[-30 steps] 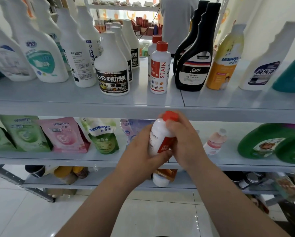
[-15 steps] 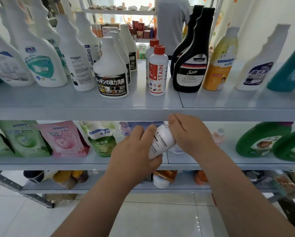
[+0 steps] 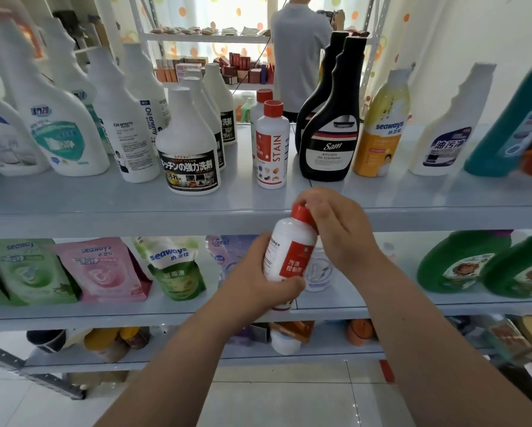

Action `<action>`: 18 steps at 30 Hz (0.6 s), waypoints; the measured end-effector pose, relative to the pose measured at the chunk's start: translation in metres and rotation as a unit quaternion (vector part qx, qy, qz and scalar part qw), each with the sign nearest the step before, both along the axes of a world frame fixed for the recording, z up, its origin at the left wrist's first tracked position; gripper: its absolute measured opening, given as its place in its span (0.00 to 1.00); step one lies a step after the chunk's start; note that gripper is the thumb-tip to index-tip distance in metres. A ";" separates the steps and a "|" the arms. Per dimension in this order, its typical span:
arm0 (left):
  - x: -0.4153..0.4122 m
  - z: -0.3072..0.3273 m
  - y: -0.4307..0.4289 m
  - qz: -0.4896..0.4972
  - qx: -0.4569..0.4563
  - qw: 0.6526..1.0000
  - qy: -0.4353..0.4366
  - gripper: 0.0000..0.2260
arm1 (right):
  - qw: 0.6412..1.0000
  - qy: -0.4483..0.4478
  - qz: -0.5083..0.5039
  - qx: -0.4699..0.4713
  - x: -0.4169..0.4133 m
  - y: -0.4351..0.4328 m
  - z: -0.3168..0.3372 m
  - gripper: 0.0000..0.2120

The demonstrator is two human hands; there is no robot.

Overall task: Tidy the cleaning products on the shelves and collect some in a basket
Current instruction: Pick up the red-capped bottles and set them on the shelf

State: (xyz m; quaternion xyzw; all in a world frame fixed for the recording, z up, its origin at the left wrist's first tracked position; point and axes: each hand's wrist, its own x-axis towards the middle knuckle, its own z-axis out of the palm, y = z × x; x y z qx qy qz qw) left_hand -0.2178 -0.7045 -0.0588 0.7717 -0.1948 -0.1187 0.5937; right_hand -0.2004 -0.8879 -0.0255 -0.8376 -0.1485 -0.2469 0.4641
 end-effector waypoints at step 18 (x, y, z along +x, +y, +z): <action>0.105 0.040 -0.050 0.261 0.012 0.939 -0.222 0.38 | 0.946 0.033 -0.084 -0.311 0.079 -0.055 0.011 0.09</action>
